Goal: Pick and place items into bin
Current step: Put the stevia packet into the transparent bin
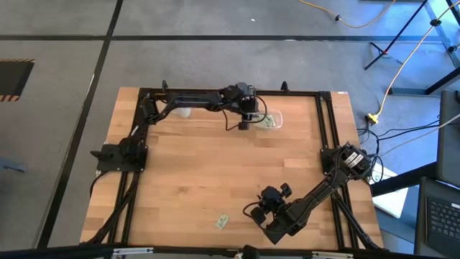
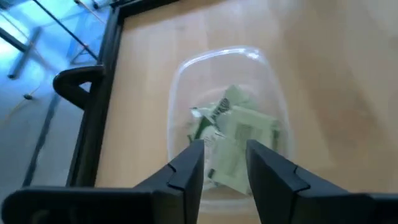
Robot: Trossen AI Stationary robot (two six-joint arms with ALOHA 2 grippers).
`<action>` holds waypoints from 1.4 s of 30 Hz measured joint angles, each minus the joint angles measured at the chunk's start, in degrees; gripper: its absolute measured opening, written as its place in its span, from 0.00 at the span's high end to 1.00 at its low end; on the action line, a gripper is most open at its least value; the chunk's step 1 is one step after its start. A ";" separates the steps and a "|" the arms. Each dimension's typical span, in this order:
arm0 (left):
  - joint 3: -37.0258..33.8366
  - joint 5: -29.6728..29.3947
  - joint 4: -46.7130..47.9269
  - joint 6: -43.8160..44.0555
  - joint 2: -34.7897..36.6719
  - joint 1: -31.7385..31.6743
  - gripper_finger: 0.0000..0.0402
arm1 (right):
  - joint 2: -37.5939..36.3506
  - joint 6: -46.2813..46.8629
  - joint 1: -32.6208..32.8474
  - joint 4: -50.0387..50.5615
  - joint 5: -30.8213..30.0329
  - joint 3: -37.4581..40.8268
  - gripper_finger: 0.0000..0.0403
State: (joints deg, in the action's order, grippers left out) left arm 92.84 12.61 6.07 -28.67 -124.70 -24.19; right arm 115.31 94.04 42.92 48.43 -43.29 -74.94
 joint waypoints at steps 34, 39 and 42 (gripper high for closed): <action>-62.95 12.36 -12.20 27.22 73.45 7.99 0.83 | 1.71 -66.07 -11.38 -51.84 26.73 0.04 0.69; -67.88 8.64 -12.30 29.63 79.20 9.24 0.83 | 6.10 -67.36 -11.41 -58.05 29.90 0.04 0.69; -69.34 7.82 -12.37 30.29 81.22 10.05 0.83 | 8.29 -67.44 -11.41 -58.91 30.04 0.04 0.69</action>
State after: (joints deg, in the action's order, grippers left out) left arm 23.50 20.43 -6.30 1.62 -43.48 -14.15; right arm 123.60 26.60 31.51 -10.48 -13.24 -74.89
